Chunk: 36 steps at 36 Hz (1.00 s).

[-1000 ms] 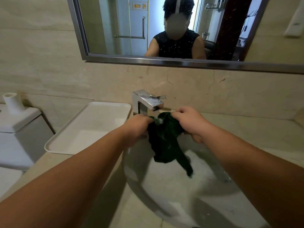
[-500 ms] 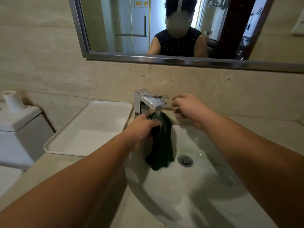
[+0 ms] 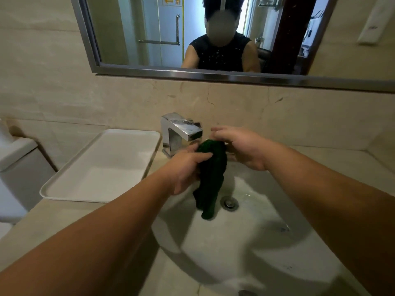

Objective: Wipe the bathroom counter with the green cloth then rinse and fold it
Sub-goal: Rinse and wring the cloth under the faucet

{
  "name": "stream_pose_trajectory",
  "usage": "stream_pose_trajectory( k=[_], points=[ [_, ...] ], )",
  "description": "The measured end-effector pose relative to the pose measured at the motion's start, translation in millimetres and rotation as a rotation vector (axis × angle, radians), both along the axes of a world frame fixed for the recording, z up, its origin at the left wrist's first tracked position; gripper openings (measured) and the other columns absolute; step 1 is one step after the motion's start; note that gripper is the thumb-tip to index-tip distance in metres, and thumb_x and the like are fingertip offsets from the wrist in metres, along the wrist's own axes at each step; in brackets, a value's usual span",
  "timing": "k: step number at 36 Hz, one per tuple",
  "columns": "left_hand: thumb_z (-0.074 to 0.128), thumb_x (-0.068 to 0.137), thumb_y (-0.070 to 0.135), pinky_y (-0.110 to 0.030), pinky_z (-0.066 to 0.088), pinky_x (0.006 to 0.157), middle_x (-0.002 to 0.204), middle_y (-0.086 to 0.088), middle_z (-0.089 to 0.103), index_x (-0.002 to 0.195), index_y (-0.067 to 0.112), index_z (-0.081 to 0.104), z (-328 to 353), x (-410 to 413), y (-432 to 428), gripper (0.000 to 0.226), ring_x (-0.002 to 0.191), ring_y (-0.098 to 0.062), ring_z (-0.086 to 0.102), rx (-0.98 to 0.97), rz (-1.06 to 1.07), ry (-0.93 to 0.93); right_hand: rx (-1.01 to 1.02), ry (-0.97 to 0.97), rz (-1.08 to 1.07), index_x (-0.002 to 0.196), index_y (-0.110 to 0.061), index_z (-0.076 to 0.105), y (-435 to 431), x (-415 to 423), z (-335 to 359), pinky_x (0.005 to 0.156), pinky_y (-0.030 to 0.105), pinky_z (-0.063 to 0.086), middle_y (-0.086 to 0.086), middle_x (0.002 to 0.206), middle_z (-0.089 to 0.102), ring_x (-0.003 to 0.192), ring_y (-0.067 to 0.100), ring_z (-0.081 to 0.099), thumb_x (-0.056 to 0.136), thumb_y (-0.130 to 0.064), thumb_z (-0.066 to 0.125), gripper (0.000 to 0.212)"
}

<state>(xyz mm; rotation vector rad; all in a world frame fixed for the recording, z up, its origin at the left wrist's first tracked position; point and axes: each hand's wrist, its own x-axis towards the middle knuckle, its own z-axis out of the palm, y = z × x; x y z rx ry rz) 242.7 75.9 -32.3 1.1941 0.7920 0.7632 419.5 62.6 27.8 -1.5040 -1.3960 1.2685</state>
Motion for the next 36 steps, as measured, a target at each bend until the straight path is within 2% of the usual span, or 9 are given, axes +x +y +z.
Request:
stream_pose_trajectory(
  k=[4,10,14,18,21,23,26,31,36],
  points=[
    [0.063,0.103,0.016,-0.051,0.060,0.096,0.125,-0.017,0.075,0.139,0.011,0.053,12.7,22.2,-9.0,0.037,0.112,-0.034,0.076,0.042,0.001,-0.026,-0.127,-0.088,0.127,0.126,-0.039,0.067,-33.8,25.2,-10.0,0.103,0.053,0.054,0.002,0.119,0.078,0.117,0.029,0.070,0.096,-0.056,0.065,0.034],
    [0.068,0.101,0.025,-0.044,0.061,0.091,0.114,-0.013,0.077,0.125,0.012,0.065,21.2,51.0,-26.8,0.027,0.100,-0.025,0.079,0.102,0.024,0.028,-0.071,0.085,0.022,0.133,-0.026,0.064,-67.8,44.0,-11.1,0.087,0.047,0.064,0.010,0.118,0.078,0.107,0.027,0.077,0.101,-0.035,0.067,0.034],
    [0.062,0.102,0.050,-0.041,0.051,0.101,0.105,0.003,0.081,0.125,0.022,0.075,25.4,62.2,-41.6,0.038,0.116,-0.025,0.069,0.093,0.002,0.036,-0.031,0.086,-0.104,0.129,-0.016,0.066,-85.9,57.7,-3.3,0.087,0.050,0.064,0.013,0.112,0.080,0.103,0.031,0.078,0.102,-0.026,0.066,0.029],
    [0.058,0.097,0.063,-0.047,0.045,0.111,0.113,-0.003,0.080,0.140,0.021,0.066,24.4,74.4,-56.2,0.060,0.127,-0.029,0.065,-0.001,-0.118,-0.017,-0.035,0.173,-0.180,0.130,-0.013,0.065,-105.3,67.5,4.4,0.078,0.046,0.064,0.014,0.110,0.080,0.099,0.031,0.078,0.104,-0.022,0.059,0.028],
    [0.077,0.089,0.048,-0.047,0.047,0.112,0.131,-0.007,0.075,0.142,0.021,0.060,15.2,82.7,-69.2,0.062,0.127,-0.029,0.066,0.024,-0.258,0.075,-0.069,0.320,-0.222,0.131,-0.006,0.064,-117.3,75.1,11.9,0.086,0.048,0.063,0.018,0.114,0.079,0.102,0.033,0.077,0.106,-0.023,0.052,0.032],
    [0.083,0.088,0.027,-0.046,0.046,0.113,0.126,-0.009,0.075,0.134,0.018,0.065,10.4,88.4,-78.1,0.051,0.119,-0.026,0.070,0.070,-0.315,0.206,-0.072,0.407,-0.281,0.130,-0.003,0.063,-122.9,82.5,17.0,0.090,0.050,0.061,0.019,0.115,0.078,0.104,0.034,0.076,0.105,-0.021,0.052,0.033],
    [0.087,0.082,0.017,-0.051,0.052,0.109,0.112,-0.014,0.078,0.123,0.013,0.071,2.4,93.6,-84.7,0.044,0.107,-0.029,0.075,0.107,-0.315,0.392,-0.066,0.379,-0.366,0.131,-0.005,0.061,-130.9,95.7,21.8,0.096,0.057,0.058,0.020,0.120,0.076,0.111,0.038,0.073,0.104,-0.021,0.056,0.032],
    [0.082,0.087,0.024,-0.059,0.058,0.093,0.095,-0.019,0.071,0.120,0.004,0.068,-5.0,93.4,-87.7,0.041,0.089,-0.036,0.072,0.058,-0.287,0.458,-0.097,0.292,-0.535,0.126,-0.003,0.060,-144.2,118.8,18.2,0.080,0.053,0.063,0.019,0.112,0.075,0.098,0.034,0.076,0.102,-0.012,0.057,0.025],
    [0.073,0.098,0.043,-0.043,0.061,0.082,0.097,-0.021,0.078,0.125,-0.002,0.061,0.3,99.4,-92.8,0.053,0.086,-0.034,0.077,-0.107,-0.257,0.410,-0.005,0.216,-0.622,0.117,-0.007,0.061,-153.2,125.0,15.5,0.065,0.046,0.067,0.018,0.106,0.073,0.089,0.031,0.077,0.099,-0.006,0.063,0.019]
  ],
)
